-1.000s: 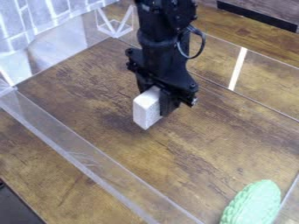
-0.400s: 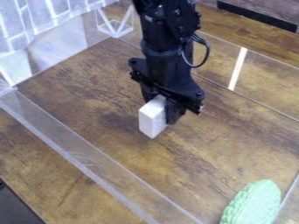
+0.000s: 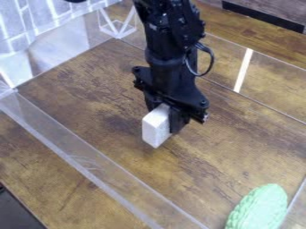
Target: Put the white object in the blue tray
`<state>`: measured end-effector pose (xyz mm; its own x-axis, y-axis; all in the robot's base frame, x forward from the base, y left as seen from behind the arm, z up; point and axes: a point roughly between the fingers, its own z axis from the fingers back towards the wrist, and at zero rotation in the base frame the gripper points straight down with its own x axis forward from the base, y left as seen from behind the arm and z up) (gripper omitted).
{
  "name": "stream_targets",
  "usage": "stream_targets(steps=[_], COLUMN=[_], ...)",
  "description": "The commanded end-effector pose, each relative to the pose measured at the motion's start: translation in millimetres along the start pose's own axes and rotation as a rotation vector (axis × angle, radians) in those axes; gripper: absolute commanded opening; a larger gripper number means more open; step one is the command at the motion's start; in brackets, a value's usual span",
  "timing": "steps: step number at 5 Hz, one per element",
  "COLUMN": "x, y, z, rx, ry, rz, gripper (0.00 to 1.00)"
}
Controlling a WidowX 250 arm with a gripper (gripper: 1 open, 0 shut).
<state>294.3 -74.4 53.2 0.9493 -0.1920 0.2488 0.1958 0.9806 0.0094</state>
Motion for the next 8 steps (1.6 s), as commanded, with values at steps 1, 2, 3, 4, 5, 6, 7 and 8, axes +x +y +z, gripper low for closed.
stream_targets(steps=[1,2,3,4,5,6,7,8], x=[12.1,17.5,17.5,17.9,19.1,21.7,20.7,17.7], y=[2,5,7,10,13,16,15,14], z=[6.6,8.0,6.3,8.2,13.0,17.6,14.7,11.2], rx=[0.005,0.011,0.015,0.019,0.027,0.033,0.030,0.021], ry=[-0.028,-0.022,-0.008,0.002,0.010,0.012,0.014,0.015], rz=[-0.006,-0.018,-0.013,-0.011,-0.006,0.004,0.012,0.014], gripper=[0.00,0.00,0.00,0.00,0.00,0.00,0.00,0.00])
